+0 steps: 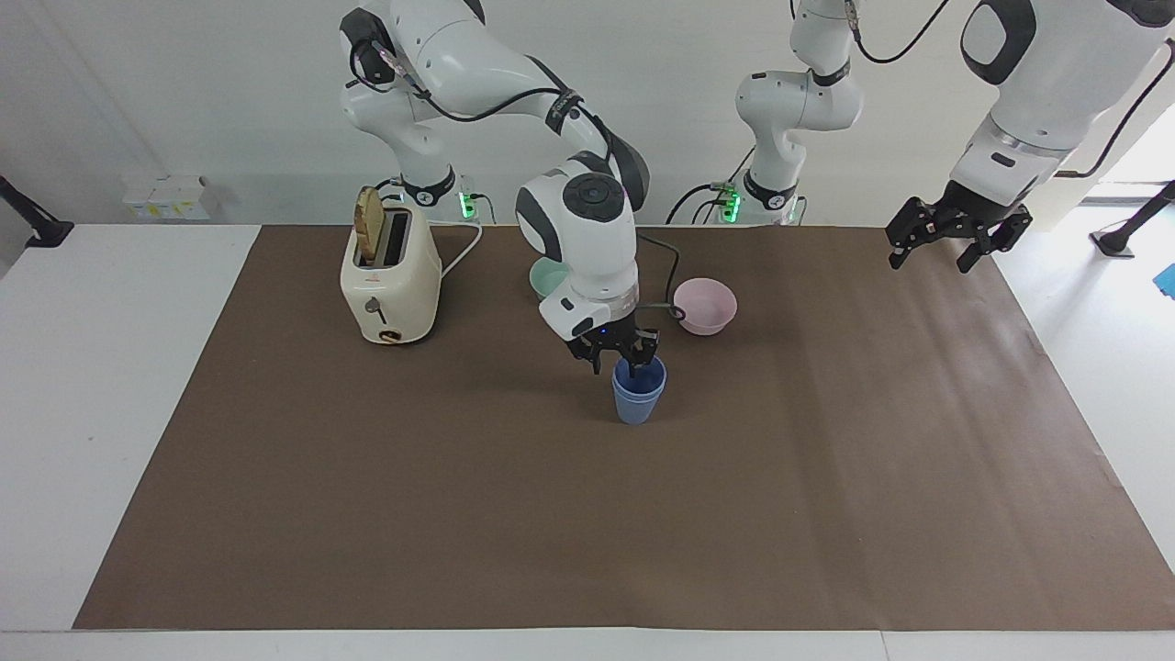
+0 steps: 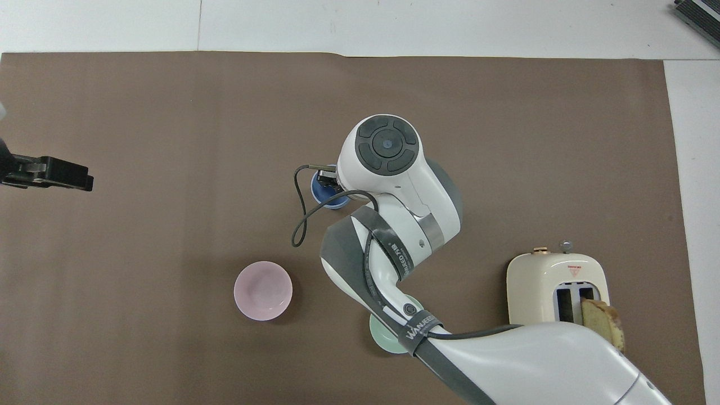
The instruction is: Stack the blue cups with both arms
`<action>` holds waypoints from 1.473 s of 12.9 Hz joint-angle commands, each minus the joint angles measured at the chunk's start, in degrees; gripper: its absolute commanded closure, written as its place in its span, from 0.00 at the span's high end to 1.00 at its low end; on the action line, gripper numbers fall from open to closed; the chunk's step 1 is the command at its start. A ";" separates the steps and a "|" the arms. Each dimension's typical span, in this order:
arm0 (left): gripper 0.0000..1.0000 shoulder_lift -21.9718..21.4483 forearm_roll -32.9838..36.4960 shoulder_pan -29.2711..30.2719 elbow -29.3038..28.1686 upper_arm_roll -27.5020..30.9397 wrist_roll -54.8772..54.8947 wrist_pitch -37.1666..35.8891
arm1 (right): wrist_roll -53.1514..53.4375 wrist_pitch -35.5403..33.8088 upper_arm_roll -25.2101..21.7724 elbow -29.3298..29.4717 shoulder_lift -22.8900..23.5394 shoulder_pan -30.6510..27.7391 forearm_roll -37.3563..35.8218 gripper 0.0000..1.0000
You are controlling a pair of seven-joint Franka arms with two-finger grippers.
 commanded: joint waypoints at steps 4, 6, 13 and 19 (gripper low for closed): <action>1.00 -0.33 0.82 0.91 0.38 -0.67 0.44 -0.43 | -0.49 -6.95 0.35 2.68 -4.44 -2.60 -1.86 1.00; 1.00 -0.33 0.73 0.73 0.38 -0.76 0.44 -0.34 | -5.11 -12.65 0.17 3.91 -6.72 -4.61 -1.95 1.00; 1.00 -1.29 0.73 0.82 0.47 -0.67 0.79 -1.31 | -28.67 -24.10 0.00 3.83 -15.60 -15.59 -2.39 1.00; 1.00 -1.82 0.73 0.91 0.38 -0.58 0.35 -2.01 | -37.58 -25.87 0.00 0.85 -20.26 -23.51 -1.78 1.00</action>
